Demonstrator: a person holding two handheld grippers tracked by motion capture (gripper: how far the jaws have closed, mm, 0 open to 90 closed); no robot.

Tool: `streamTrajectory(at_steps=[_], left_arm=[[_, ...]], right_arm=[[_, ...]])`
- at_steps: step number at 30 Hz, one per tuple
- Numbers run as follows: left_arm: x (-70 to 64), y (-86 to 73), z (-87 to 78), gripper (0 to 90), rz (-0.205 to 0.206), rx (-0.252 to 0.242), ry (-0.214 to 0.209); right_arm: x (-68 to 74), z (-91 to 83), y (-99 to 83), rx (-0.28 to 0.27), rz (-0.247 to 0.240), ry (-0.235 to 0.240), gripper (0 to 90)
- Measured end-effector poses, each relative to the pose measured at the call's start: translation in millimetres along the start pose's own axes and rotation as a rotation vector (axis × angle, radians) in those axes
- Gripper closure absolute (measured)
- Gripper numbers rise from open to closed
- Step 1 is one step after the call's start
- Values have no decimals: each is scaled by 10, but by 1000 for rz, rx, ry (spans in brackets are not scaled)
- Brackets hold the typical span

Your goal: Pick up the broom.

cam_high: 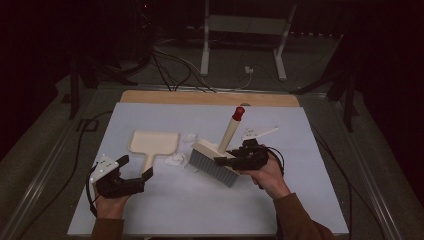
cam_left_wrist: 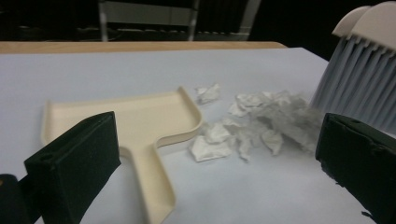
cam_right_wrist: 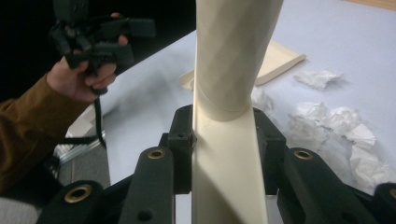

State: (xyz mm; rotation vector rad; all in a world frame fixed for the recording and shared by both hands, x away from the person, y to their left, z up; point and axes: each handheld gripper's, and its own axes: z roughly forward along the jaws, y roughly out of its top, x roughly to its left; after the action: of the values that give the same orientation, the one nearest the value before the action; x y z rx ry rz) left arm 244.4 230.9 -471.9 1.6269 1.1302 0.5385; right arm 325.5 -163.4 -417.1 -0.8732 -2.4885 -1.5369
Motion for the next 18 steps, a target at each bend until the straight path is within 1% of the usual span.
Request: streamTrajectory(at_steps=[1,2,3,4,5,7,9,10,13,18], left_arm=[[3,-14,1,6,4,6,16],[12,-24,2,6,7,9,29],[21,-32,-2,6,4,8,35],[29,-36,-6,6,5,4,45],[34,-40,-10,6,7,2,57],[52,-49,-14,6,9,2,71],[77,-71,-12,6,16,4,100],[95,-82,-9,6,9,4,110],[137,-101,-12,6,-4,4,132],[150,-119,-26,6,8,0,163]], right_arm=[[7,19,9,-18,12,-7,675],[7,19,9,-18,12,-7,675],[11,40,19,-33,28,-10,675],[11,40,19,-33,28,-10,675],[10,64,31,-37,42,-9,675],[13,74,35,-38,46,-11,675],[26,114,57,-46,60,-31,674],[29,125,65,-51,65,-37,674],[38,148,84,-60,78,-50,675],[59,234,119,-68,92,-52,675]])
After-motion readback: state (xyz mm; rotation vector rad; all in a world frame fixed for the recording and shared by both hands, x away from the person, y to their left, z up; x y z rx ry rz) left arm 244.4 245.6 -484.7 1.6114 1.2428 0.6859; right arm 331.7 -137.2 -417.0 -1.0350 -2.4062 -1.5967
